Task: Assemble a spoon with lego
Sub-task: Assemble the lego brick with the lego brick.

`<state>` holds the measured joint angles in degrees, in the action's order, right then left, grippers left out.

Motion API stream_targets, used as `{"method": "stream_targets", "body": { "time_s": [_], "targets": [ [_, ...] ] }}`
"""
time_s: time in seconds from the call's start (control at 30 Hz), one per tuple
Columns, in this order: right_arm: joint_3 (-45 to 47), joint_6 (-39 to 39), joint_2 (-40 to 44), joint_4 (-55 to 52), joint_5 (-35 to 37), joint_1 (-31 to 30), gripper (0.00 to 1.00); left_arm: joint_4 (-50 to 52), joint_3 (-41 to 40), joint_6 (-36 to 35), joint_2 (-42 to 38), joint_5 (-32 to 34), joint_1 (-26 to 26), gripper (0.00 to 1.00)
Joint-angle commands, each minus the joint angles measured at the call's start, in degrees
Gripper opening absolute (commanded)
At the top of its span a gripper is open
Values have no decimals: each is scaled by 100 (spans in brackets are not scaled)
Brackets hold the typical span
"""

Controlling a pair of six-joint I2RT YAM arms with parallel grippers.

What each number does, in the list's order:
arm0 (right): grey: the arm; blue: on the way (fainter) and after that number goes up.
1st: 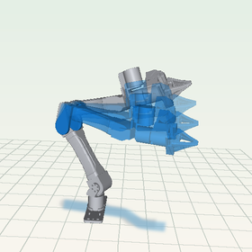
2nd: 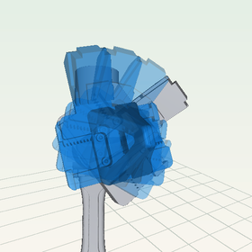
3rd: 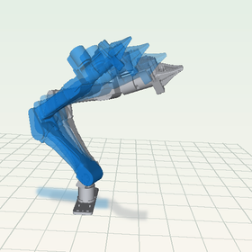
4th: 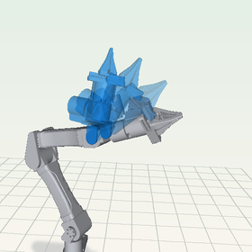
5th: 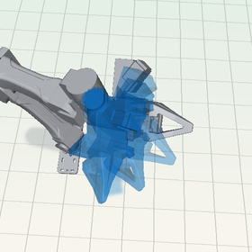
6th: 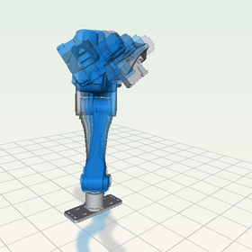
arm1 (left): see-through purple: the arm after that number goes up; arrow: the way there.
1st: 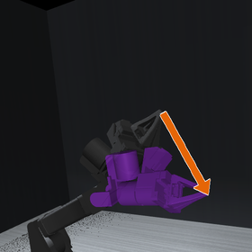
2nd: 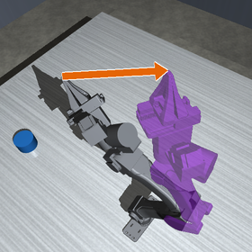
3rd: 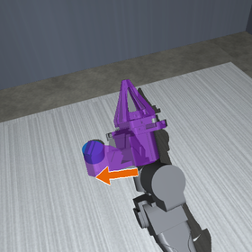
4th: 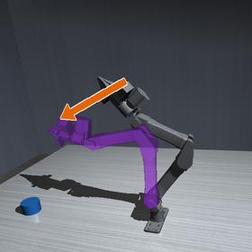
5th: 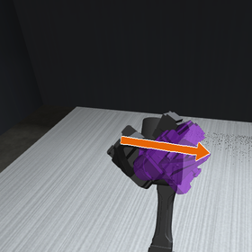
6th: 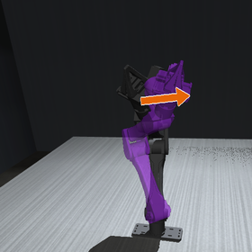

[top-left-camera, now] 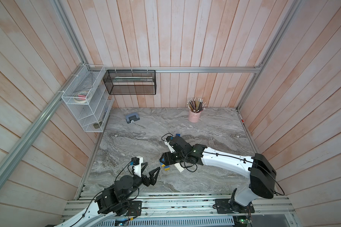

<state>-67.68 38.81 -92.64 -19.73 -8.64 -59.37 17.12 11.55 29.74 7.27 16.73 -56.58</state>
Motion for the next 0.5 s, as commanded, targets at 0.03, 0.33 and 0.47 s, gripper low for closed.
{"method": "stream_targets", "body": {
  "time_s": [0.03,0.33,0.47],
  "targets": [
    [-33,17,-175,-63,141,-71,50,15,-79,-47,-61,-41,6,100],
    [-155,-5,-306,-190,241,-145,50,11,-74,-47,-66,-38,11,100],
    [-235,-48,-397,-301,333,-197,50,18,-74,-47,-67,-38,6,100]
  ]
}}
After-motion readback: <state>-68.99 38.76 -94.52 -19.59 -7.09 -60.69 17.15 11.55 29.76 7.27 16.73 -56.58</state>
